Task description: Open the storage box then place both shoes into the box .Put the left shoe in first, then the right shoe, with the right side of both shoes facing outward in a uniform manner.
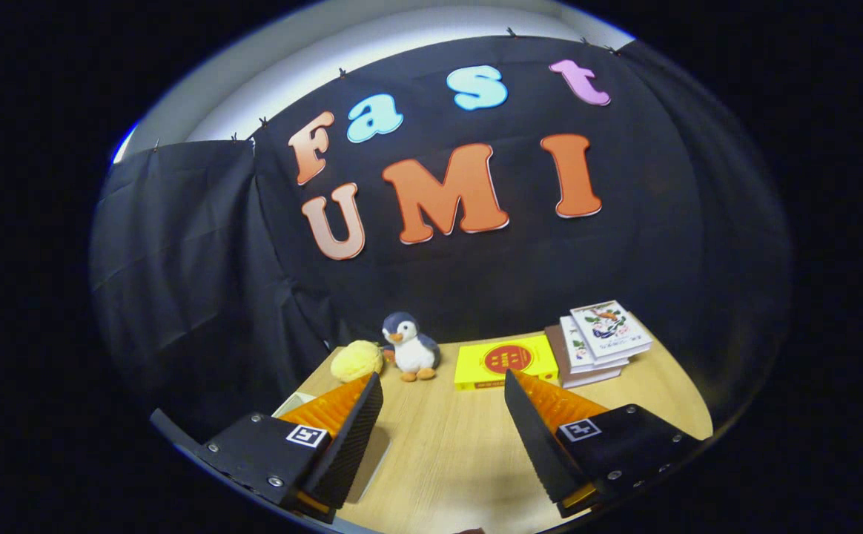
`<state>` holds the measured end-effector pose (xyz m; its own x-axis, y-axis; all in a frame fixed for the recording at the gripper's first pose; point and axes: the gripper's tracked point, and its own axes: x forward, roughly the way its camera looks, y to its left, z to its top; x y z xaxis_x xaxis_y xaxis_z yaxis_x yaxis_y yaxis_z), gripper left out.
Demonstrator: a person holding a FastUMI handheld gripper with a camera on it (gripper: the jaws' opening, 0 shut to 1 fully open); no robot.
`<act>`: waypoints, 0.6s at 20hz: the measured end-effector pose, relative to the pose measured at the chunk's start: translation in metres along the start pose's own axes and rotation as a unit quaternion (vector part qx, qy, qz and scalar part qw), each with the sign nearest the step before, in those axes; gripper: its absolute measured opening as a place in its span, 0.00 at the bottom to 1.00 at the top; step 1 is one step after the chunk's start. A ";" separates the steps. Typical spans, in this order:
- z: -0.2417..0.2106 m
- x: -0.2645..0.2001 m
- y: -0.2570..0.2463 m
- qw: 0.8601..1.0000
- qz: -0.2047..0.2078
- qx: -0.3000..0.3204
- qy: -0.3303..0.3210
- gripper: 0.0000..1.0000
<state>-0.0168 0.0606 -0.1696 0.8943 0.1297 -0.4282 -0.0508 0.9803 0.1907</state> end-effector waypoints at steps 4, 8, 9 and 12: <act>0.036 -0.024 -0.024 0.997 -0.016 -0.024 -0.072 0.97; 0.060 -0.036 -0.042 0.991 -0.035 -0.040 -0.124 0.97; 0.065 -0.038 -0.042 0.989 -0.035 -0.040 -0.134 0.97; 0.072 -0.040 -0.047 0.987 -0.041 -0.048 -0.145 0.97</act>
<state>-0.0181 -0.0013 -0.0978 0.9862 0.0144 -0.1651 -0.0021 0.9972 0.0745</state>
